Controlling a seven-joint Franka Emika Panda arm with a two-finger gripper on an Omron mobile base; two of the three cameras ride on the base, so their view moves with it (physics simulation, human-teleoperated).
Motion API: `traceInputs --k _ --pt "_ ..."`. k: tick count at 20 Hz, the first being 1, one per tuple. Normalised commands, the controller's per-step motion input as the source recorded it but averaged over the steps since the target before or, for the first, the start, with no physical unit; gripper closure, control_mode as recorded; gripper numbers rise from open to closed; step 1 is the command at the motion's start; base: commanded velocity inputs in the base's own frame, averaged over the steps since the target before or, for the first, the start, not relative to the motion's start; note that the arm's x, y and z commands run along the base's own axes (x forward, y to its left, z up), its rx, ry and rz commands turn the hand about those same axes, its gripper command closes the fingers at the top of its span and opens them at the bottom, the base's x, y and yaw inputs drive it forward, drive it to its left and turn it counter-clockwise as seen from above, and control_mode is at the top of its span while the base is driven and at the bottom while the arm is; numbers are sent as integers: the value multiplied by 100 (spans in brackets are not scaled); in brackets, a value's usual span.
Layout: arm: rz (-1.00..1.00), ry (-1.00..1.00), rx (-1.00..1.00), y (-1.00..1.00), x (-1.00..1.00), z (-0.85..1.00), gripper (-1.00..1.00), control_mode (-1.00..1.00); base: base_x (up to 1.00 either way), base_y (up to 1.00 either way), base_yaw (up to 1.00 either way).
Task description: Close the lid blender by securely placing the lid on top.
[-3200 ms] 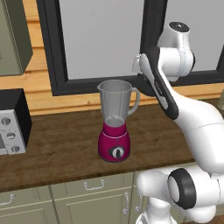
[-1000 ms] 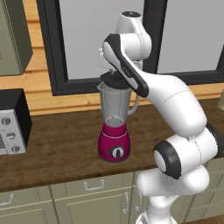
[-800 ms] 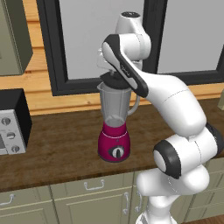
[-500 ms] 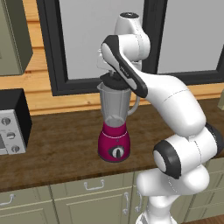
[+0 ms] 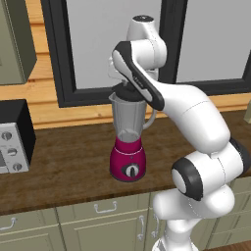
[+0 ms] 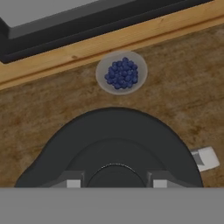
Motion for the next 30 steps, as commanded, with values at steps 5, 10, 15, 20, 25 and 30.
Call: traceInputs --k 5,10,15,20,25,30 --pt "0 0 -2 3 0 0 100 -100 0 0 0" --pt "0 0 -2 6 0 0 100 -100 0 0 0" --pt "0 0 -2 6 -2 0 100 -100 0 0 0" --pt "0 0 -2 8 0 0 100 -100 0 0 0" --pt "0 0 -2 16 0 -10 100 -100 0 0 0" --pt "0 0 -1 15 2 -17 100 -100 0 0 0"
